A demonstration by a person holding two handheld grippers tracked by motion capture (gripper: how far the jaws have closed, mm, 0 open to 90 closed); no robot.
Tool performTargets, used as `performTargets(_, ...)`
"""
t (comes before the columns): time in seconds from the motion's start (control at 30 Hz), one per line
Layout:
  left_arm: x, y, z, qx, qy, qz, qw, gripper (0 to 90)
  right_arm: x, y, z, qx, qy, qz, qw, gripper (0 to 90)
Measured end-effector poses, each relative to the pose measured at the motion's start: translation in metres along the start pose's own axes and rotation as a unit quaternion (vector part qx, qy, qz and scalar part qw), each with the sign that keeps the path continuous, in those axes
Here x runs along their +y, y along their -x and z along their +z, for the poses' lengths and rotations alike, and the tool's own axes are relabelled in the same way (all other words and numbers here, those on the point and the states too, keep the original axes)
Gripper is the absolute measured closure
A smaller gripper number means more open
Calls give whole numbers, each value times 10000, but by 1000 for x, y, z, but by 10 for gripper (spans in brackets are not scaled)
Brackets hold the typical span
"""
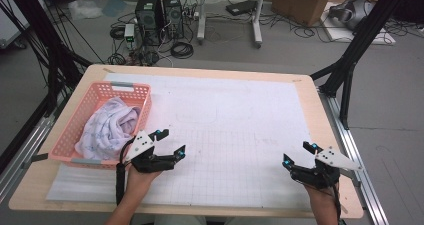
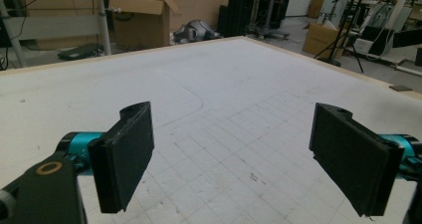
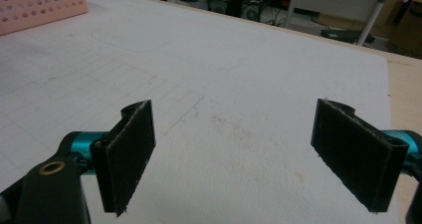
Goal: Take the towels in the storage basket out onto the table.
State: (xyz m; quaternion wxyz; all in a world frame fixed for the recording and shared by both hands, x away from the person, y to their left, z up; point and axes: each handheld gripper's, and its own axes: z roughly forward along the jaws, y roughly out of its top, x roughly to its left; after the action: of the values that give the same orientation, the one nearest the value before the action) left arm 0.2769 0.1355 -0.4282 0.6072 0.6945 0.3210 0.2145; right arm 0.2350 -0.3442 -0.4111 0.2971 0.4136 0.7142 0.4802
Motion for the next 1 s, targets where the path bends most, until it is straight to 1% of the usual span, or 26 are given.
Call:
performTargets(0.13,0,1,2,-29,-21,32,10000,181,-1,1,-1,-2,-24,39,10000,160)
performTargets(0.2,-1,1,3,-85,-53,-3,9999,181,-2,2,-1,-14,-24,52,10000,160)
performTargets(0.23,-1,1,3,-85,-53,-3,9999,181,-2,2,-1,-1,-29,56,10000,161)
performTargets(0.3,-1,2,5,-45,-131,-5,9999,171,-3,2,-1,15,-50,80,10000,160)
performTargets(0.4,-2,2,5,-56,-148,-12,9999,168,-4,4,0,42,-28,129,9999,160)
performTargets(0.43,-2,3,5,-38,-143,-1,9999,168,-4,4,0,63,-56,160,9998,160)
performTargets(0.5,-1,3,5,-18,-124,-3,9999,168,-4,4,1,64,-54,141,9999,160)
performTargets(0.53,-1,2,5,-25,-140,17,9999,168,-5,2,2,79,-82,86,9999,161)
performTargets(0.6,-1,1,4,-6,-144,23,9999,168,-4,0,2,84,-88,52,9999,161)
performTargets(0.7,-1,1,2,-17,-129,8,9999,170,-3,-4,1,106,-53,56,9999,161)
performTargets(0.8,-1,1,1,-13,-148,36,9999,171,-3,-8,1,112,-40,70,9999,161)
performTargets(0.9,0,1,2,-6,-124,28,9999,171,-4,-11,3,147,-120,-37,9998,161)
performTargets(0.97,0,1,3,-19,-137,14,9999,172,-4,-11,3,159,-158,-47,9997,161)
performTargets(1.0,0,1,4,-29,-155,4,9999,172,-5,-11,3,158,-143,-14,9998,161)
